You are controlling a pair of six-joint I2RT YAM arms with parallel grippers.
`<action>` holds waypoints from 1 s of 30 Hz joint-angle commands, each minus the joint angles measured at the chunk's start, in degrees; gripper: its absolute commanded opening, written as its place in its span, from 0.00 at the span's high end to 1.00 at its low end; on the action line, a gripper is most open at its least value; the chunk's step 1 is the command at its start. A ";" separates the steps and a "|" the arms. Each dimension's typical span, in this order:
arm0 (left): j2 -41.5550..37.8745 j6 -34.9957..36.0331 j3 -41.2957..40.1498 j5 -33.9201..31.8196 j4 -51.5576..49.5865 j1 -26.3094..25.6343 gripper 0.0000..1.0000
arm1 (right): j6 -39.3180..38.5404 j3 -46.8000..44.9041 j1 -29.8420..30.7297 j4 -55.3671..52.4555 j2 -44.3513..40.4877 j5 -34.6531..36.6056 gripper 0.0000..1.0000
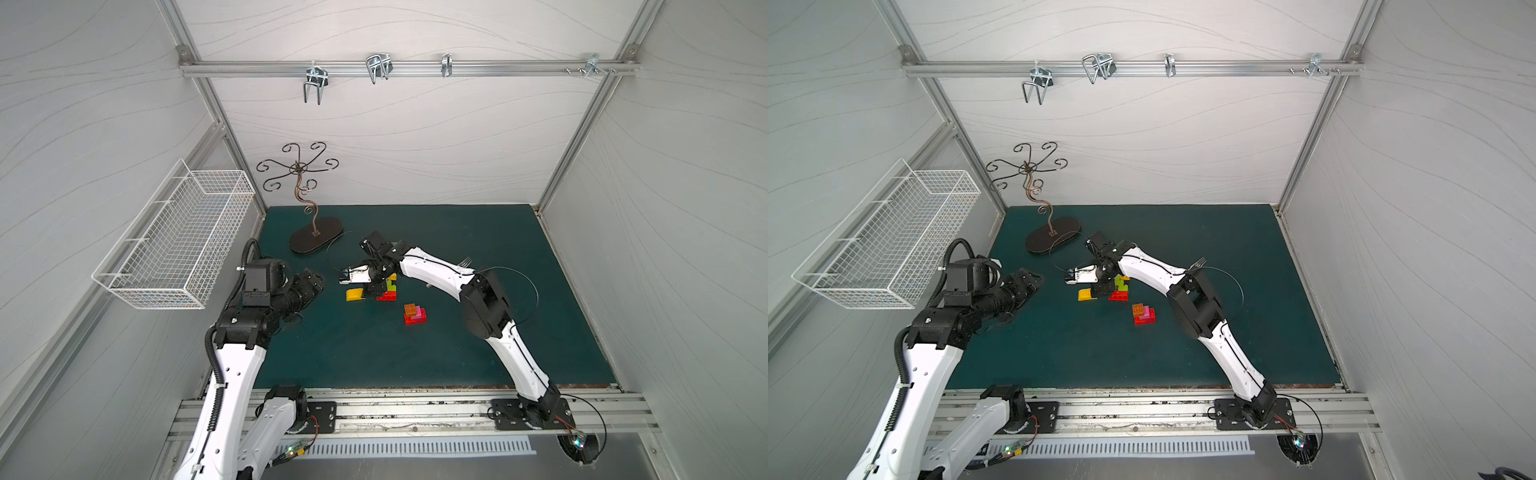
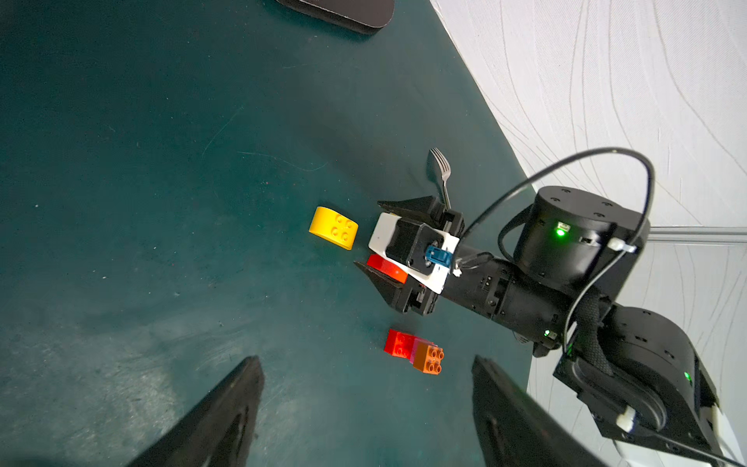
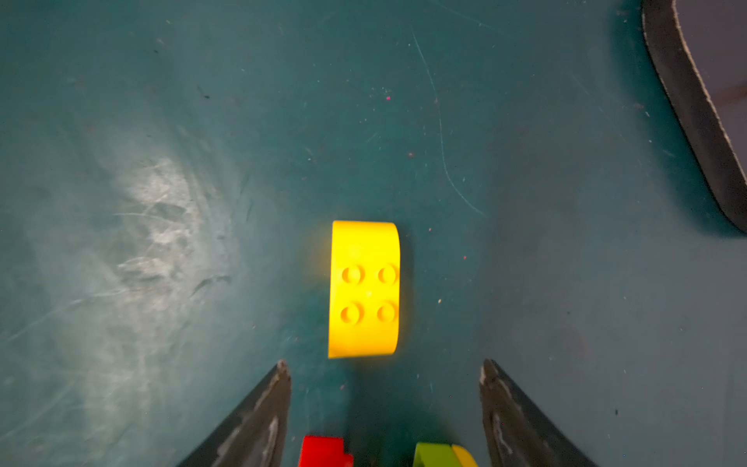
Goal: Assemble the letter s with lego
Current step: Pick up the lego brick from the center of the board.
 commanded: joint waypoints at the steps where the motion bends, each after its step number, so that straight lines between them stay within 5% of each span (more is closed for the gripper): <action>1: -0.95 0.00 -0.04 0.50 1.24 0.33 0.16 | -0.44 3.50 0.46 -3.92 3.21 -1.02 0.26; 12: -0.86 0.02 -0.57 0.68 1.64 0.31 0.16 | 1.57 4.99 0.34 -5.15 6.91 -0.58 0.33; 24: -1.11 0.04 -0.76 0.68 1.65 0.33 0.16 | 4.12 3.92 0.15 -3.95 2.28 -4.87 0.86; 30: -1.82 -0.40 -0.22 0.91 1.12 0.34 0.17 | 6.75 -3.78 0.19 -1.51 -12.16 -5.82 0.91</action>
